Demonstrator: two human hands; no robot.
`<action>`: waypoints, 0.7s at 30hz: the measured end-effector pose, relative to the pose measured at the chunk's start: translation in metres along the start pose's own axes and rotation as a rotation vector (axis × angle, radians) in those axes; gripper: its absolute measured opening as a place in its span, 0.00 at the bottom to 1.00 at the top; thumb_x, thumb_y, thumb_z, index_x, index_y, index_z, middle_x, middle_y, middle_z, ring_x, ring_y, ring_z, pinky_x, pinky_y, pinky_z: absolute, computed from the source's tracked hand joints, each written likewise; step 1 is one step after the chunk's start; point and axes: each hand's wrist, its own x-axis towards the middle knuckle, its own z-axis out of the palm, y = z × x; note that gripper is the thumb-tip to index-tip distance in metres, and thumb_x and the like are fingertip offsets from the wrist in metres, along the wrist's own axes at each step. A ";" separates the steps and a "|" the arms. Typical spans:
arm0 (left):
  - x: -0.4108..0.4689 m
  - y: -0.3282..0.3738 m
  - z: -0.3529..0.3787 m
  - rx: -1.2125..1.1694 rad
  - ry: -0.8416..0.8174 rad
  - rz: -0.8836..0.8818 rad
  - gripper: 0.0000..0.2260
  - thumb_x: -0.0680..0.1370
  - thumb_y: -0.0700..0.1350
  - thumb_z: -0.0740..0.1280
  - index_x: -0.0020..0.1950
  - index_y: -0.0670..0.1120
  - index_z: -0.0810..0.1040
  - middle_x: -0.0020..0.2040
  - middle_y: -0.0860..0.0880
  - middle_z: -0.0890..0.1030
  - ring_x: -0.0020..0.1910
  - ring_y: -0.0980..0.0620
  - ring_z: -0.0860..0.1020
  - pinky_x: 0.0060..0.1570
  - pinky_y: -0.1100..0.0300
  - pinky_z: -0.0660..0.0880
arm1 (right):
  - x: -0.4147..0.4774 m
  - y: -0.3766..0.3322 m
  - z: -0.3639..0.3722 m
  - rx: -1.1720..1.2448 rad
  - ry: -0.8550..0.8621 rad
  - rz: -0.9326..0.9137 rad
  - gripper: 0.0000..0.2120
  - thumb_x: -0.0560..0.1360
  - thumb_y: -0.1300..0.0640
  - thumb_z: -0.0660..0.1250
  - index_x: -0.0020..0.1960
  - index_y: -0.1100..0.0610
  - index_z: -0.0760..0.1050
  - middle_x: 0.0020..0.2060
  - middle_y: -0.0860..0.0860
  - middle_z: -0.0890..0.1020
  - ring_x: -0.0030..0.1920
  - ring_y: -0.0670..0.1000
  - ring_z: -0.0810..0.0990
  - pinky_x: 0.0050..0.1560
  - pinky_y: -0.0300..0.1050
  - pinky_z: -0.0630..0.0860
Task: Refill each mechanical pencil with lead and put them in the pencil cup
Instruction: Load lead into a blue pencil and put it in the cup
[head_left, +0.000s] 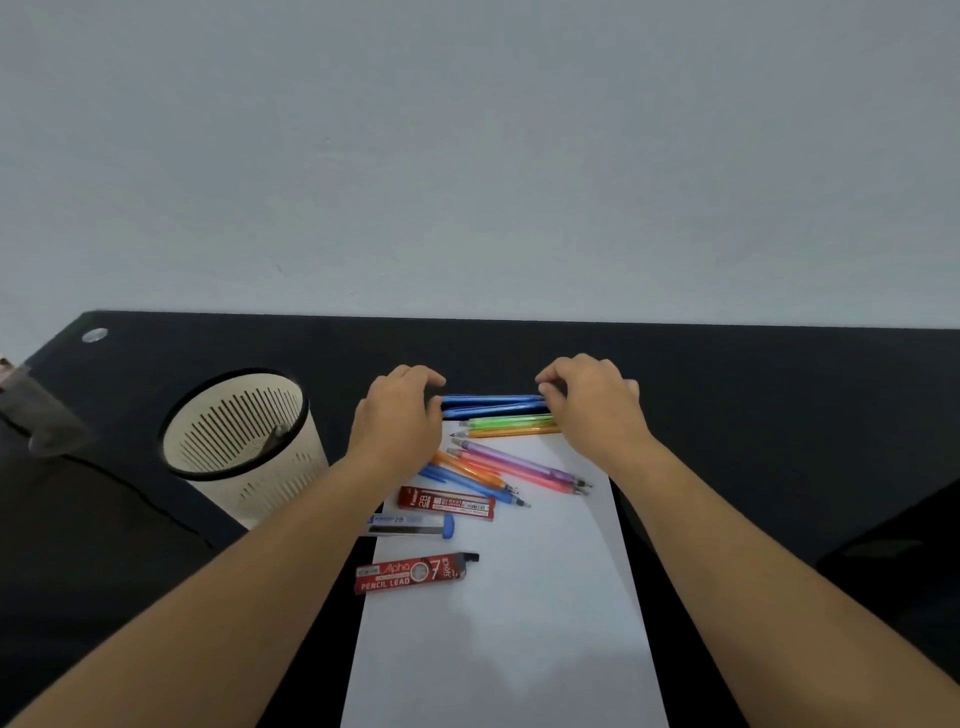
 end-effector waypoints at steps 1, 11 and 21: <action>0.001 -0.003 0.003 -0.007 -0.007 -0.015 0.12 0.80 0.46 0.63 0.64 0.51 0.74 0.59 0.52 0.76 0.57 0.55 0.73 0.56 0.57 0.74 | 0.004 -0.001 0.002 -0.010 -0.011 -0.006 0.09 0.80 0.51 0.60 0.57 0.48 0.76 0.51 0.45 0.77 0.52 0.46 0.71 0.51 0.46 0.64; 0.015 -0.007 0.003 0.100 -0.054 -0.041 0.12 0.80 0.49 0.64 0.62 0.53 0.78 0.55 0.52 0.76 0.51 0.53 0.75 0.48 0.60 0.75 | 0.020 -0.012 0.018 -0.037 -0.159 0.020 0.09 0.78 0.49 0.64 0.56 0.48 0.78 0.49 0.47 0.80 0.48 0.46 0.74 0.54 0.50 0.67; 0.005 0.003 -0.006 0.062 0.042 -0.074 0.10 0.80 0.48 0.63 0.59 0.51 0.79 0.51 0.52 0.75 0.49 0.54 0.74 0.49 0.58 0.76 | 0.008 -0.020 0.005 -0.065 -0.121 -0.070 0.08 0.80 0.48 0.60 0.57 0.47 0.74 0.50 0.46 0.76 0.49 0.46 0.71 0.55 0.49 0.65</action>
